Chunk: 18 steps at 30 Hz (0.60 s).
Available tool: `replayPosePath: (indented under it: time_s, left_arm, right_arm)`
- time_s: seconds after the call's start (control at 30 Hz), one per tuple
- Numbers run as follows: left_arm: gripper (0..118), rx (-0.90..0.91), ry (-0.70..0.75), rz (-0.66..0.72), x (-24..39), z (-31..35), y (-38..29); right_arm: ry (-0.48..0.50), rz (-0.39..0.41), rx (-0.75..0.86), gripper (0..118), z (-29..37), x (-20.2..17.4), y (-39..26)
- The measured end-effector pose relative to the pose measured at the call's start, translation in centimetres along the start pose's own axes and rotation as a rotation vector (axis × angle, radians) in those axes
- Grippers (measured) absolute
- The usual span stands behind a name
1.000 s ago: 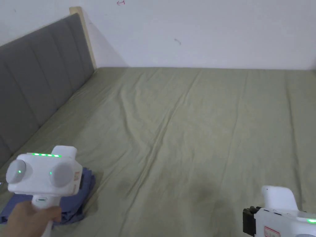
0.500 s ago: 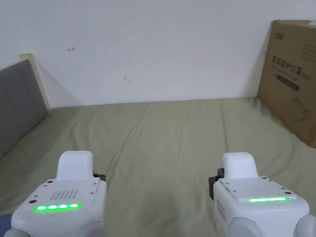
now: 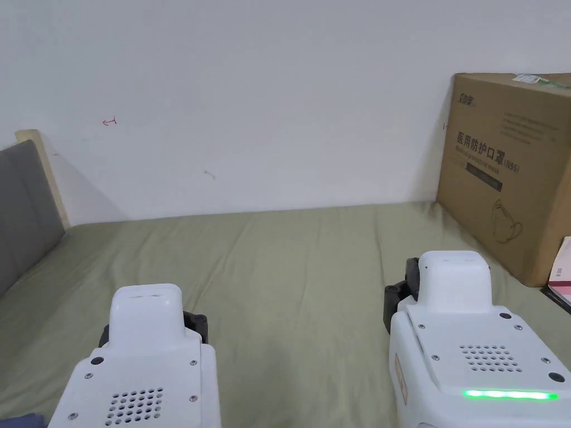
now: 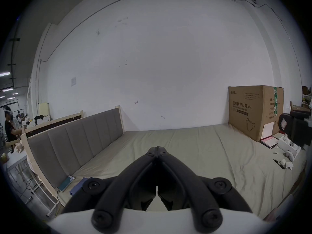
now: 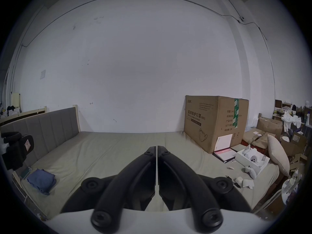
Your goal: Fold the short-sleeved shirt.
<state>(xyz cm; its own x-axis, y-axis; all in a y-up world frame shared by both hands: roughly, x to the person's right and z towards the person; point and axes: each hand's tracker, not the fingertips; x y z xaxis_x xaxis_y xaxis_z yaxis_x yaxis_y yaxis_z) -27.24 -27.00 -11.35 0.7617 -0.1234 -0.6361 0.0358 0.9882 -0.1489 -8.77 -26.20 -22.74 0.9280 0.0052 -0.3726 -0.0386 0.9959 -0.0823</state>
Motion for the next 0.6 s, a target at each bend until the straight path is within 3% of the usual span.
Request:
replayPosePath:
  time_s: [0.27, 0.37, 0.4, 0.43, 0.47, 0.5, 0.53, 0.57, 0.6]
  left_arm:
    - [0, 0.028, -0.025, 0.011, -0.28, -0.12, 0.38]
    - [13, 0.028, -0.023, -0.014, -0.05, -0.05, -0.09]
    - [26, 0.023, -0.028, -0.019, -0.07, -0.11, -0.22]
    - [43, 0.011, -0.041, -0.017, -0.16, -0.22, -0.31]
    - [63, -0.003, -0.055, -0.008, -0.28, -0.39, -0.42]
    - [84, -0.014, -0.075, 0.003, -0.4, -0.48, -0.4]
    - [97, -0.017, -0.087, 0.019, -0.54, -0.52, -0.42]
    - [105, -0.01, -0.085, 0.031, -0.57, -0.46, -0.46]
    - [105, -0.006, -0.085, 0.038, -0.58, -0.42, -0.46]
  right_arm:
    - [0.015, -0.004, -0.013, 3, 0.09, -0.13, -0.21]
    - [0.016, -0.007, -0.011, 6, 0.04, -0.09, -0.32]
    - [0.014, -0.006, -0.01, 10, 0.05, -0.09, -0.33]
    - [0.012, -0.004, -0.013, 21, -0.13, 0.0, -0.42]
    - [0.021, -0.004, -0.014, 40, -0.21, 0.14, -0.47]
    - [0.026, -0.007, -0.016, 78, -0.26, 0.21, -0.5]
    - [0.03, -0.012, -0.021, 101, -0.33, 0.26, -0.51]
    - [0.033, -0.02, -0.027, 113, -0.6, 0.39, -0.63]
    - [0.034, -0.027, -0.03, 113, -0.69, 0.46, -0.71]
